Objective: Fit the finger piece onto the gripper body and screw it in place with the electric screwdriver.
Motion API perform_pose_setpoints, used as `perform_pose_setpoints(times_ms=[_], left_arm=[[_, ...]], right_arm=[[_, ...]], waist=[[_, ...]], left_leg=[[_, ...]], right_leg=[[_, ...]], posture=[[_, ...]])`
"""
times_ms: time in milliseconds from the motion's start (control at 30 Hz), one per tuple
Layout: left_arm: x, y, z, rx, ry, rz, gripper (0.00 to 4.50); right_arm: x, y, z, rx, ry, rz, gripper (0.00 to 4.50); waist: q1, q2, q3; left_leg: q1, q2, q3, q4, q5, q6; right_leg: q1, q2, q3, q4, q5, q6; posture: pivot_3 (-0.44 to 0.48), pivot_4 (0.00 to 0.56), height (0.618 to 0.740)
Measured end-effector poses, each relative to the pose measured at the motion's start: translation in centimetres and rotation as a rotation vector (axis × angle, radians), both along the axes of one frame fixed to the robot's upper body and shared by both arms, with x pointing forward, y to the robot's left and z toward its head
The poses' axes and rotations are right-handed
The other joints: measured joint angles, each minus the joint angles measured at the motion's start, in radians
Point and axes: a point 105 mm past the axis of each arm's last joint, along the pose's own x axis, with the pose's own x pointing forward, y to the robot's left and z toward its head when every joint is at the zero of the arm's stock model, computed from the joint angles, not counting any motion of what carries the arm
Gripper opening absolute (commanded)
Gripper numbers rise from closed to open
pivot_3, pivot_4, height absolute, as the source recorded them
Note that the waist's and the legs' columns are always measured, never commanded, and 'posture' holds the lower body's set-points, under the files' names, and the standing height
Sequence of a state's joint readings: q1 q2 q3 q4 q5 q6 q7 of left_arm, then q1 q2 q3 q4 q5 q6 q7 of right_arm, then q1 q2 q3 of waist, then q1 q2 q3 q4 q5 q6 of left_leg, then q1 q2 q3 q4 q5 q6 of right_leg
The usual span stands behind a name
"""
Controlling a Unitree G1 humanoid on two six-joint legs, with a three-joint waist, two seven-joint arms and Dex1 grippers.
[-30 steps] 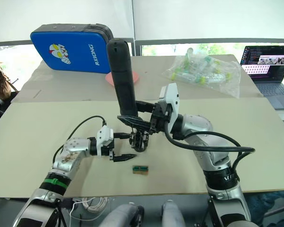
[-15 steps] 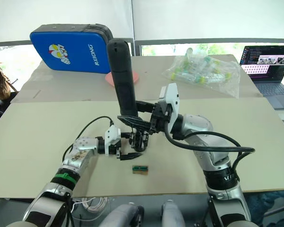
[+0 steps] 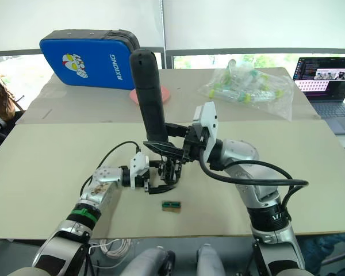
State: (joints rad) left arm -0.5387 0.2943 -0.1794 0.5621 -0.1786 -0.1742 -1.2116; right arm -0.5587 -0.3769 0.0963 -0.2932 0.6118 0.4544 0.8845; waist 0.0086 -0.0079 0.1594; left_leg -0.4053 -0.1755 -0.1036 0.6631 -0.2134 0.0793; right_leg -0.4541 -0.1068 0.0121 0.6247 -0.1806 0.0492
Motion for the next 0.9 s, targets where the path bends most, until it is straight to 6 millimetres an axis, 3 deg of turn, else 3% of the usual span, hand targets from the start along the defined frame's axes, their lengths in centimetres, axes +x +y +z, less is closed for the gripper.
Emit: perform_pose_setpoints(times_ms=[67, 900], left_arm=[[0.0, 0.0, 0.0, 0.002, -0.002, 0.002, 2.33], [0.1, 0.0, -0.3, 0.025, 0.000, 0.012, 2.31]], right_arm=[[0.0, 0.0, 0.0, 0.001, -0.002, 0.000, 1.95], [0.4, 0.3, -1.1, -0.012, 0.009, -0.032, 1.95]], waist=[[0.000, 0.000, 0.000], [0.000, 0.000, -0.006]], left_leg=[[0.000, 0.000, 0.000, 0.000, 0.000, 0.001], [0.007, 0.000, 0.000, 0.000, -0.005, 0.007]], right_leg=[[0.000, 0.000, 0.000, 0.000, 0.000, 0.000], [0.003, 0.002, 0.000, 0.000, 0.000, 0.000]], posture=[[0.000, 0.150, 0.740], [0.000, 0.150, 0.740]])
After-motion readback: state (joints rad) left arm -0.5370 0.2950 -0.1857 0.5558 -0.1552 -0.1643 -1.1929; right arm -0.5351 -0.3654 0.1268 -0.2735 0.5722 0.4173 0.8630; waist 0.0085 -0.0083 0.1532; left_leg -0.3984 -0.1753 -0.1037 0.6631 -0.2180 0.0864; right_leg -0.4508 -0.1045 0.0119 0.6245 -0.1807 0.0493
